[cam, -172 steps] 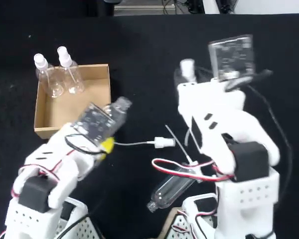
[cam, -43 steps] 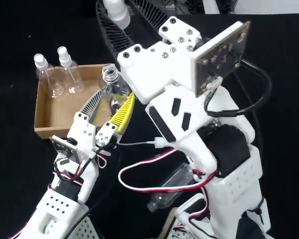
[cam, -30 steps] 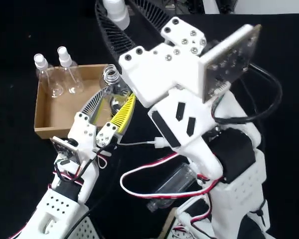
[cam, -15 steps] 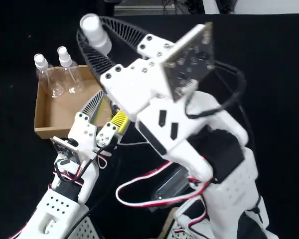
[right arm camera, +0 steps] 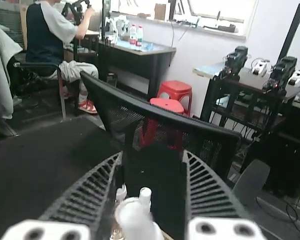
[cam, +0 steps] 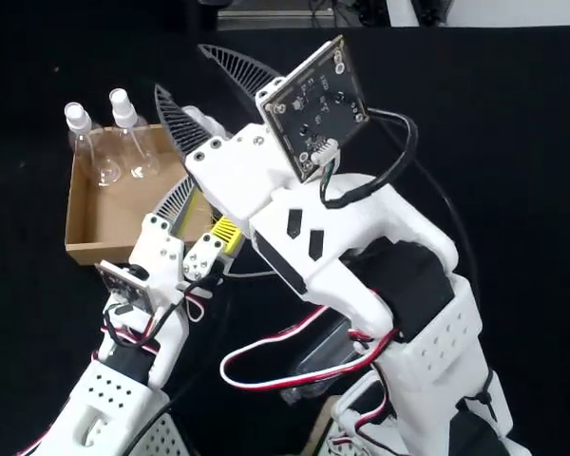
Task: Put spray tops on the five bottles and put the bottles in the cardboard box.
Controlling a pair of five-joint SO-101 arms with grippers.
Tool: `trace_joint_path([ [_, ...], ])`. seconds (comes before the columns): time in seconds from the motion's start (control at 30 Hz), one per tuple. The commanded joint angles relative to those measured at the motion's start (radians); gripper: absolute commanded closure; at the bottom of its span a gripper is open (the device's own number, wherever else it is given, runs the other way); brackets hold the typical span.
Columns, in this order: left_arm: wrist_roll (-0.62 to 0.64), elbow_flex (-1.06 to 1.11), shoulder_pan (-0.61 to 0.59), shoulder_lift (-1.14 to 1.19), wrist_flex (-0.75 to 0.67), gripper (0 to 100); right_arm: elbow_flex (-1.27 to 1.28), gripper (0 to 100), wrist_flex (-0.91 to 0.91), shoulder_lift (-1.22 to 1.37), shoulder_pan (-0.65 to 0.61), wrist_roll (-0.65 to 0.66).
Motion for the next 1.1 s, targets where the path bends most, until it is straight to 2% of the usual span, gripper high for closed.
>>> trace_joint_path([
  [0.0, 0.011, 0.022, -0.007, -0.003, -0.02, 93, -0.085, 87.4, 0.008, -0.053, -0.015, 0.005],
  [0.2, 0.011, 0.022, -0.007, -0.003, -0.02, 93, -0.094, 90.1, 0.02, -0.142, 0.035, 0.009],
  [0.3, 0.011, 0.022, -0.007, -0.003, -0.02, 93, -0.094, 91.3, 0.13, -0.193, 0.166, 0.006],
  [0.5, 0.009, 0.022, -0.007, -0.003, -0.02, 93, -0.039, 91.0, 0.463, -0.286, 0.485, 0.011],
  [0.63, 0.009, 0.022, -0.004, -0.008, -0.021, 93, 0.151, 91.0, 0.496, -0.351, 0.686, 0.005],
  [0.7, 0.005, 0.022, -0.013, -0.009, -0.021, 93, 0.278, 91.0, 0.476, -0.389, 0.733, 0.003],
  [0.83, 0.003, 0.022, -0.166, -0.012, -0.023, 93, 0.55, 91.0, 0.374, -0.473, 0.732, 0.003],
  [1.07, 0.008, 0.022, -0.591, -0.012, -0.023, 93, 0.992, 91.0, 0.052, -0.604, 0.644, 0.003],
])
